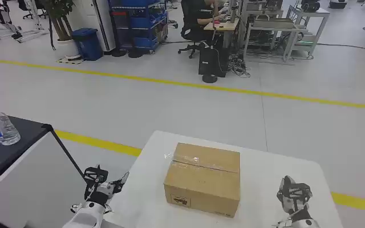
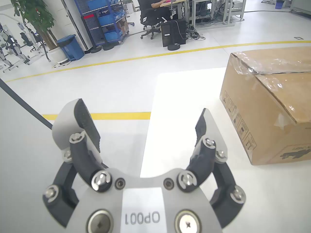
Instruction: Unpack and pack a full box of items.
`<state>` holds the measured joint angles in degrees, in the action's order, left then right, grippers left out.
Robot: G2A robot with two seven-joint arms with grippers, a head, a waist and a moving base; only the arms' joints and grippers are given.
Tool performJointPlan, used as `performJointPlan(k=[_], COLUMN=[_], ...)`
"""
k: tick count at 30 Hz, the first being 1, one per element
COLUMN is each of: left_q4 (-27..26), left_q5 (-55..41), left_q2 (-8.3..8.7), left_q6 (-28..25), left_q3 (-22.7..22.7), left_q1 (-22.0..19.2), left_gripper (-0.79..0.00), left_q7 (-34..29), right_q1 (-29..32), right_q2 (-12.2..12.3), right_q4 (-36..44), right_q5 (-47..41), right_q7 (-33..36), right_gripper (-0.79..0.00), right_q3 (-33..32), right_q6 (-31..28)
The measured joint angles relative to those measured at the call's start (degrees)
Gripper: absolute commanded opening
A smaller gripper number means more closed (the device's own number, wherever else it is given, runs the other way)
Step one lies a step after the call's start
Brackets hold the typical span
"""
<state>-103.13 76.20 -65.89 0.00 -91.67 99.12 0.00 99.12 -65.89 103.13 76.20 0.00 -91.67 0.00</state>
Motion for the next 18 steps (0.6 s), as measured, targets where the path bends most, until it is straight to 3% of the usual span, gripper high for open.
performJointPlan(k=[3, 11, 13, 18], left_q4=[0.0, 0.0, 0.0, 0.0], left_q5=[0.0, 0.0, 0.0, 0.0], left_q2=[0.0, 0.0, 0.0, 0.0], left_q6=[0.0, 0.0, 0.0, 0.0], left_q3=[0.0, 0.0, 0.0, 0.0], left_q1=[0.0, 0.0, 0.0, 0.0], left_gripper=[-0.001, -0.001, -0.001, -0.001], left_q7=[0.0, 0.0, 0.0, 0.0], right_q1=[0.0, 0.0, 0.0, 0.0], right_q2=[0.0, 0.0, 0.0, 0.0], right_q4=[0.0, 0.0, 0.0, 0.0], right_q5=[0.0, 0.0, 0.0, 0.0], right_q7=[0.0, 0.0, 0.0, 0.0], right_gripper=[-0.732, -0.301, -0.258, -0.255], right_q3=[0.0, 0.0, 0.0, 0.0], right_q6=[0.0, 0.0, 0.0, 0.0])
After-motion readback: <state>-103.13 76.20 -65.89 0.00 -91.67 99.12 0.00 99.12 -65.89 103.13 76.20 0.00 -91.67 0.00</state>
